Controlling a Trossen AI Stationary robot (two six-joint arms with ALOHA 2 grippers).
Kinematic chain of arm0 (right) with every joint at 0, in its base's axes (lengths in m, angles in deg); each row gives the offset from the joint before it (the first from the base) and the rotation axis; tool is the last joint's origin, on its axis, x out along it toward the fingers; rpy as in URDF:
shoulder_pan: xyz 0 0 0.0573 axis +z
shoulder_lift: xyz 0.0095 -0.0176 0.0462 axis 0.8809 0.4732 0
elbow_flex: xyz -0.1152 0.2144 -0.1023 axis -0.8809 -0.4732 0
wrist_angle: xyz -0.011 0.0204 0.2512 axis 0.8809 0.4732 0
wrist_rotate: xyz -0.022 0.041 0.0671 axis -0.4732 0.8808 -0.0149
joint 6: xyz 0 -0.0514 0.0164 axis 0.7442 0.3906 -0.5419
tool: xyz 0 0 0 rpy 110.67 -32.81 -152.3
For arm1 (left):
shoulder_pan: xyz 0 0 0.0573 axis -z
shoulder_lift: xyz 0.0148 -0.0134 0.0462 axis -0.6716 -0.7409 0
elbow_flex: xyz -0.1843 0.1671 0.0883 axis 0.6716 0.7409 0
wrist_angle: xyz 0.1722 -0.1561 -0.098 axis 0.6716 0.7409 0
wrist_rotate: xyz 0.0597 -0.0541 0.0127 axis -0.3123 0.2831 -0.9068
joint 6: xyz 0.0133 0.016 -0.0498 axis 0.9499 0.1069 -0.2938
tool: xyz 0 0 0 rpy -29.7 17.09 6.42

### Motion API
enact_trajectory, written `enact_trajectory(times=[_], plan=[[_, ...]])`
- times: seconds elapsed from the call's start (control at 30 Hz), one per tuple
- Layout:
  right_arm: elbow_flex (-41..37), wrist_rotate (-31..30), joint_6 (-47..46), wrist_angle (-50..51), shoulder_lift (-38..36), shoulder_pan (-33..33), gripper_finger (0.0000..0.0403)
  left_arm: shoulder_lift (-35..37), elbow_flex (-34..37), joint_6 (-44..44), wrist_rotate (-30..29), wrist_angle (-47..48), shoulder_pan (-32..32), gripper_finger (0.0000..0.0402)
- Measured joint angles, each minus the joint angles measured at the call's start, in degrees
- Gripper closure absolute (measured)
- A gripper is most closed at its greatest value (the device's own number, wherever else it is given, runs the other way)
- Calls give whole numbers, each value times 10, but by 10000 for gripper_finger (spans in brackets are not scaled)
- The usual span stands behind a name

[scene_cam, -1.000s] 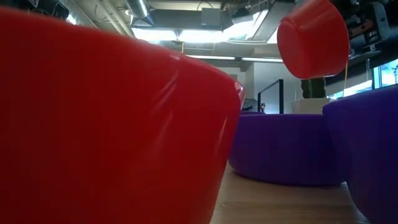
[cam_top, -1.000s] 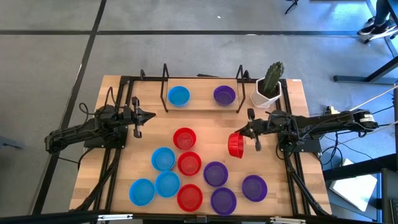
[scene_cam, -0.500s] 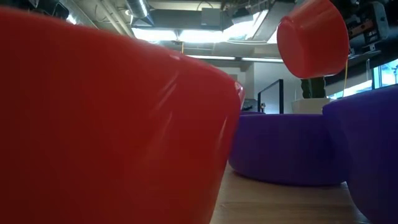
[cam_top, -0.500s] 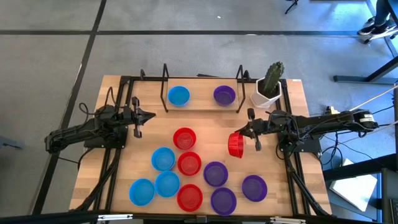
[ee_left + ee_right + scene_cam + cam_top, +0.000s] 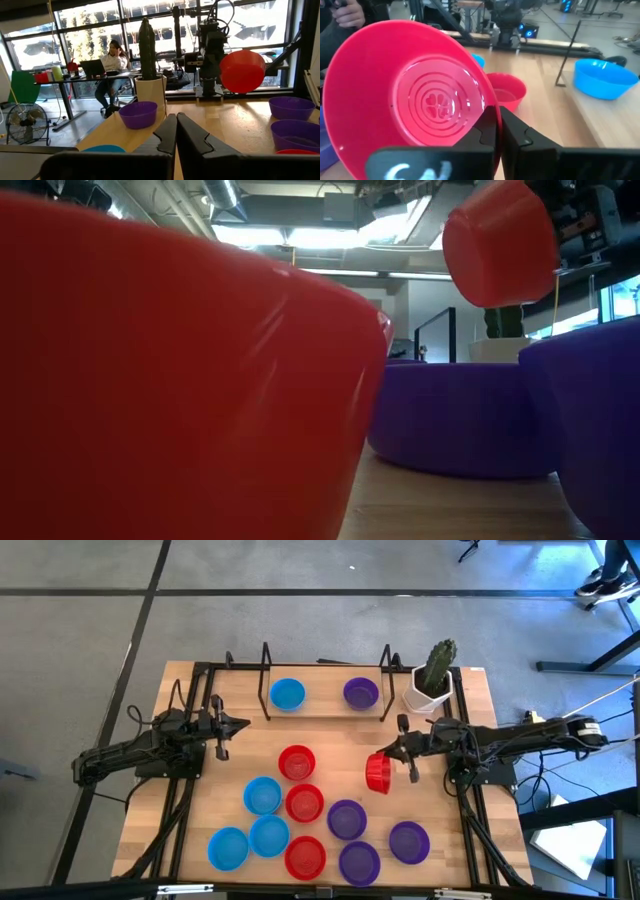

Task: Pick & Place Mini bowls
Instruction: Put the red bowl on the shelf

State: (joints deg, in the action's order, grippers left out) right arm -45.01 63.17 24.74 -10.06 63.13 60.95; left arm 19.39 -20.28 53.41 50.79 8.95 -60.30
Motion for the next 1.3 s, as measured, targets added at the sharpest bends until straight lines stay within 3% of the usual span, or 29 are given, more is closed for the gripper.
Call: enact_trajectory(times=[0.2, 0.37, 0.5, 0.7, 0.87, 1.03, 1.3], plan=[[14, -41, -4, -38, 53, 0, 396, 0, 0, 0, 0, 0, 0, 398], [90, -91, -12, -25, 130, 0, 396, 0, 0, 0, 0, 0, 0, 394], [209, -160, 17, 59, 210, 0, 397, 0, 0, 0, 0, 0, 0, 395], [489, -274, 22, 338, 344, -41, 399, 0, 0, 0, 0, 0, 0, 399], [731, -274, 33, 547, 473, -103, 399, 0, 0, 0, 0, 0, 0, 395], [934, -270, 44, 681, 599, -169, 399, 0, 0, 0, 0, 0, 0, 392], [1119, -161, 38, 785, 766, -277, 400, 0, 0, 0, 0, 0, 0, 395]])
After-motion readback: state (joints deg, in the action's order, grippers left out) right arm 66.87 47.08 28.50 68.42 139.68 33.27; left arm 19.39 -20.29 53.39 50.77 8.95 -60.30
